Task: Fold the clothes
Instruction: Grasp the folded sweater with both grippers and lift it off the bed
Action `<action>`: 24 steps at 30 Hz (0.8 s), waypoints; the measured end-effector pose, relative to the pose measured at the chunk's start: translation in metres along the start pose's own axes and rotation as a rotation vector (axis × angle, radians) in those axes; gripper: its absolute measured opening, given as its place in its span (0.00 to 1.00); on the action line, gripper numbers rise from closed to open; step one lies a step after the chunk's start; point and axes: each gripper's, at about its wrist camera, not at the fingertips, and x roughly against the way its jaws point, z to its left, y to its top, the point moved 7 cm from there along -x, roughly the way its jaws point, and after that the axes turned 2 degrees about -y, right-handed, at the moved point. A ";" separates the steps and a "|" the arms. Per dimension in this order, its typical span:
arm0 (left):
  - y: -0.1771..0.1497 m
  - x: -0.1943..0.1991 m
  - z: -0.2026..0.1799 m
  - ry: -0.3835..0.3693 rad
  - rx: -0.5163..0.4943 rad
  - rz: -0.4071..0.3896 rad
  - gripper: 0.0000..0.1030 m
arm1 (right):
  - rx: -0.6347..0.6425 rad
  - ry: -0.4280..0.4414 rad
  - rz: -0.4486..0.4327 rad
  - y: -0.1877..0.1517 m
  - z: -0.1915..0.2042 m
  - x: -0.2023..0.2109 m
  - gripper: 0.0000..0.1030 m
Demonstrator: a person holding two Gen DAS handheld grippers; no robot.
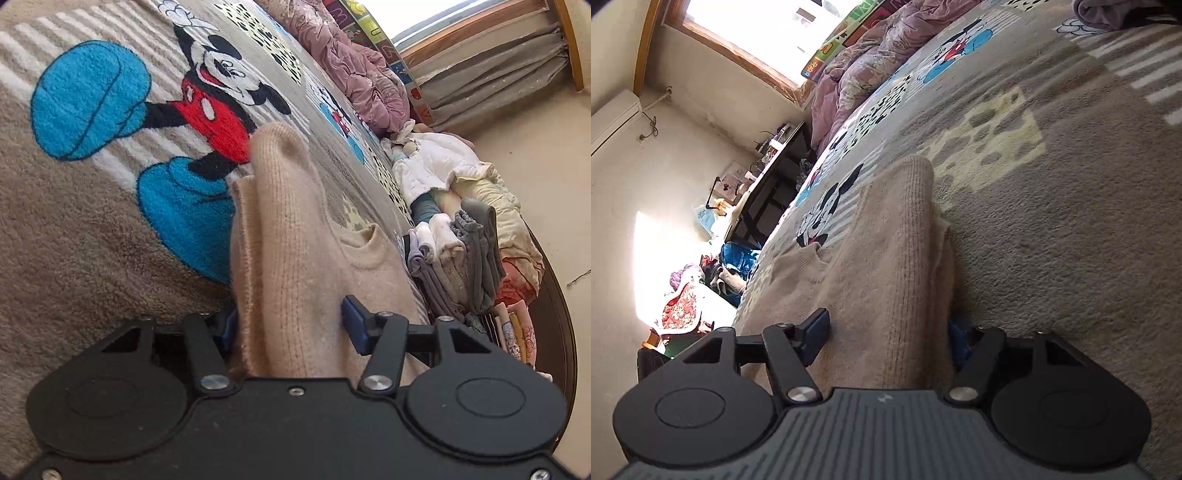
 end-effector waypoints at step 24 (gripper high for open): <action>-0.010 0.357 0.095 -0.179 0.308 -0.844 0.30 | 0.285 0.521 0.281 -0.089 0.315 -0.147 0.38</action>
